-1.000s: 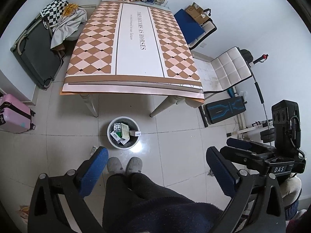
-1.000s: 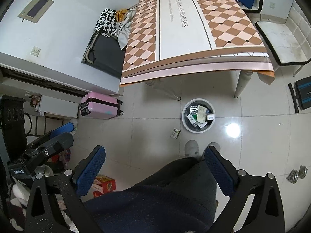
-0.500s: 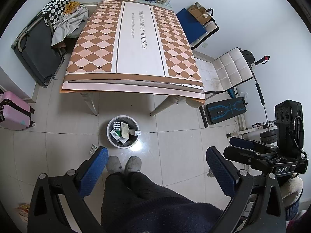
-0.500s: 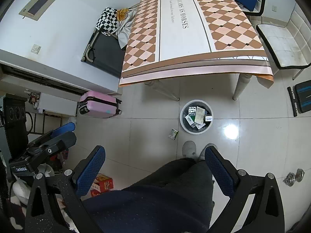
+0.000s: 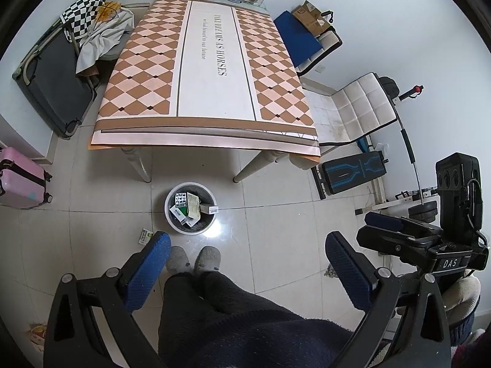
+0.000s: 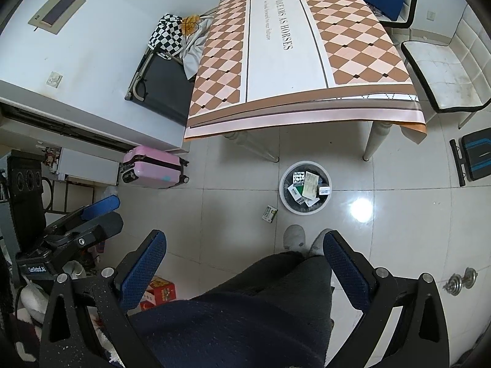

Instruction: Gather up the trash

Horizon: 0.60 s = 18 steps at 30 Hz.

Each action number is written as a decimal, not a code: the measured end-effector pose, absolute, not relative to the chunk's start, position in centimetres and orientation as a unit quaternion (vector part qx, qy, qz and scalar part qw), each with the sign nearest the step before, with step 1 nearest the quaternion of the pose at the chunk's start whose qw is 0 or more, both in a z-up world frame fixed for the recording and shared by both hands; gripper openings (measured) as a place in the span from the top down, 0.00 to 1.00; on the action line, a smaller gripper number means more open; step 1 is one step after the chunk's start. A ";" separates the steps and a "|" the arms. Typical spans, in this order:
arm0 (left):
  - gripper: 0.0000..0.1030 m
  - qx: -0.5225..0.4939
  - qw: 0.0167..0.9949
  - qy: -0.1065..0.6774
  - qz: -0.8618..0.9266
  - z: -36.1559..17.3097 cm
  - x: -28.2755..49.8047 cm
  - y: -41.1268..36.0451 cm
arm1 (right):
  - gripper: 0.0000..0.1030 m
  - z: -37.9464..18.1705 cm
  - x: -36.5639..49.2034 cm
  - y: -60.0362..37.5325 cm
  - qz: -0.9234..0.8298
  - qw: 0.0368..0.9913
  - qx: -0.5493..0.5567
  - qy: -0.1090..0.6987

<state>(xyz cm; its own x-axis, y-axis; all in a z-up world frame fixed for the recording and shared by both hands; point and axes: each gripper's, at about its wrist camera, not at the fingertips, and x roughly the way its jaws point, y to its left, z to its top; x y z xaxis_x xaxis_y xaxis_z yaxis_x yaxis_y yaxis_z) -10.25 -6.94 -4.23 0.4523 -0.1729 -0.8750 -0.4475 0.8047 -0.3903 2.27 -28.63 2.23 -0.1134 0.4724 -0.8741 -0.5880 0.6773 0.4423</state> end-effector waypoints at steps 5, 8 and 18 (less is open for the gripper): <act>0.00 -0.299 0.797 0.519 0.081 -4.1 -9.9 -7.3 | 0.00 2.4 2.3 -28.9 0.398 0.663 -0.049 0.632; 0.00 -0.300 0.796 0.519 0.081 -4.1 -9.7 -7.3 | 0.00 2.4 2.4 -28.9 0.398 0.663 -0.052 0.632; 0.00 -0.301 0.797 0.517 0.082 -4.1 -9.8 -7.4 | 0.00 2.6 2.5 -28.6 0.400 0.665 -0.056 0.628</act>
